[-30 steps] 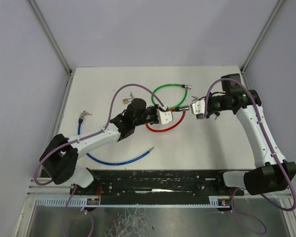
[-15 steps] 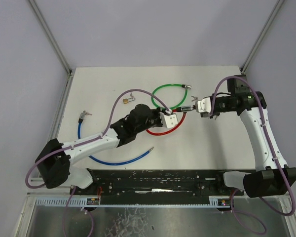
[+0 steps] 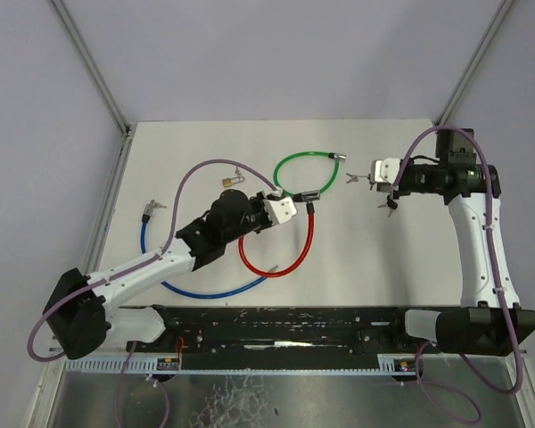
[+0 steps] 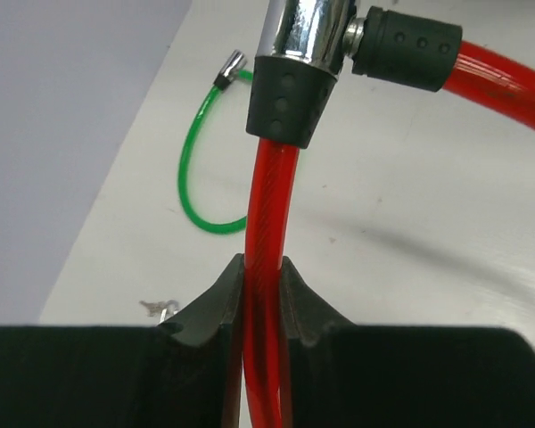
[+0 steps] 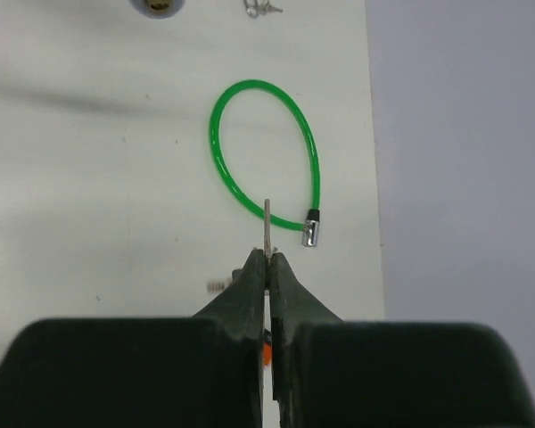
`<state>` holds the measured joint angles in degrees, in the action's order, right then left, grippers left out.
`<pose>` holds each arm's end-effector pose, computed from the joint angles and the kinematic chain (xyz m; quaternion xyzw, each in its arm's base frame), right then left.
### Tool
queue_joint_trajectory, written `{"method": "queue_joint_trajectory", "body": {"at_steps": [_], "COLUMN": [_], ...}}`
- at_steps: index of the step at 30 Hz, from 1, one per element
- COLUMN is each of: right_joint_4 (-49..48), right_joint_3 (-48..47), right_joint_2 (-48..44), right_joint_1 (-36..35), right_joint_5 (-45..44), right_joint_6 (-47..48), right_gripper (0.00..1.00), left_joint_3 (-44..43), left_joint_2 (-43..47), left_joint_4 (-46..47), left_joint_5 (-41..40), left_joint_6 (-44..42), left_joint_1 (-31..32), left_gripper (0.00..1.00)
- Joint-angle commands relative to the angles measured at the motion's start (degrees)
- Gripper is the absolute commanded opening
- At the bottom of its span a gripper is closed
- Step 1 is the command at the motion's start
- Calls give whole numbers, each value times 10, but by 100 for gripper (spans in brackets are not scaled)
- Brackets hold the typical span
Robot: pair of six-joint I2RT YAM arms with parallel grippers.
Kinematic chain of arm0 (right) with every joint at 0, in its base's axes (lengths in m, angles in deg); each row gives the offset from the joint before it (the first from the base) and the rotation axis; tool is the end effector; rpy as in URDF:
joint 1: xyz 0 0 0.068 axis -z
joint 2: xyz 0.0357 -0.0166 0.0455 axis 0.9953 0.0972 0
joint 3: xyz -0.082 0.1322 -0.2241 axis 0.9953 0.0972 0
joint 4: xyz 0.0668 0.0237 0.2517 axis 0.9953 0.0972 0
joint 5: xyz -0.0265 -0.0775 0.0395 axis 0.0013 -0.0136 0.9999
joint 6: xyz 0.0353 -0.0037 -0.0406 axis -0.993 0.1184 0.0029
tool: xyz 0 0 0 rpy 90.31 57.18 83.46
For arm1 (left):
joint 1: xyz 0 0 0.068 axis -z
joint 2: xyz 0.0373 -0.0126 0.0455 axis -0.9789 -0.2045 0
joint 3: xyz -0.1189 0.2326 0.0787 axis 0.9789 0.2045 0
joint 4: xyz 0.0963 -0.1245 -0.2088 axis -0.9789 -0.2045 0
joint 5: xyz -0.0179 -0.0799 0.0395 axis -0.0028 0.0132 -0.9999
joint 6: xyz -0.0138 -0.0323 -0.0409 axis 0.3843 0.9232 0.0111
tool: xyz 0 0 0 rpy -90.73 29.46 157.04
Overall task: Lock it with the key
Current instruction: Place the key at the center of the board.
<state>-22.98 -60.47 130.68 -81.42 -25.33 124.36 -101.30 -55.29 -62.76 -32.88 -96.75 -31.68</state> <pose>0.2373 0.0158 0.3955 -0.7013 0.4853 0.0394 0.5207 0.2018 -0.2141 0.2893 0.5411 0.5980 -0.0615 0.5880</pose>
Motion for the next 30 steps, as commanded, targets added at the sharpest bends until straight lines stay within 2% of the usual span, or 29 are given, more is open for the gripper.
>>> {"method": "queue_joint_trajectory", "body": {"at_steps": [1,7,10,14,19,22,27,30], "right_joint_4": [-129,-459,-546,-566,-631,-644,-608,-532], "right_joint_3": [47,209,257,262,288,294,277,245], "right_joint_2": [-8,-28,-14,34,114,168,215,224], "right_joint_1": [-1,-1,-1,5,36,61,76,82], "right_joint_5": [64,103,88,63,41,19,-3,-28], "right_joint_6": [-234,-610,-705,-770,-886,-921,-911,-851], "right_gripper": [0,0,0,0,0,0,0,0], "left_joint_3": [23,57,101,138,138,149,185,196], "left_joint_2": [65,91,102,97,72,73,87,82], "left_joint_4": [88,160,240,294,293,316,354,365], "left_joint_5": [81,143,196,196,187,186,135,126], "left_joint_6": [141,314,418,504,551,570,579,585], "left_joint_1": [-20,-72,-116,-141,-146,-146,-147,-147], "left_gripper": [0,0,0,0,0,0,0,0]}}
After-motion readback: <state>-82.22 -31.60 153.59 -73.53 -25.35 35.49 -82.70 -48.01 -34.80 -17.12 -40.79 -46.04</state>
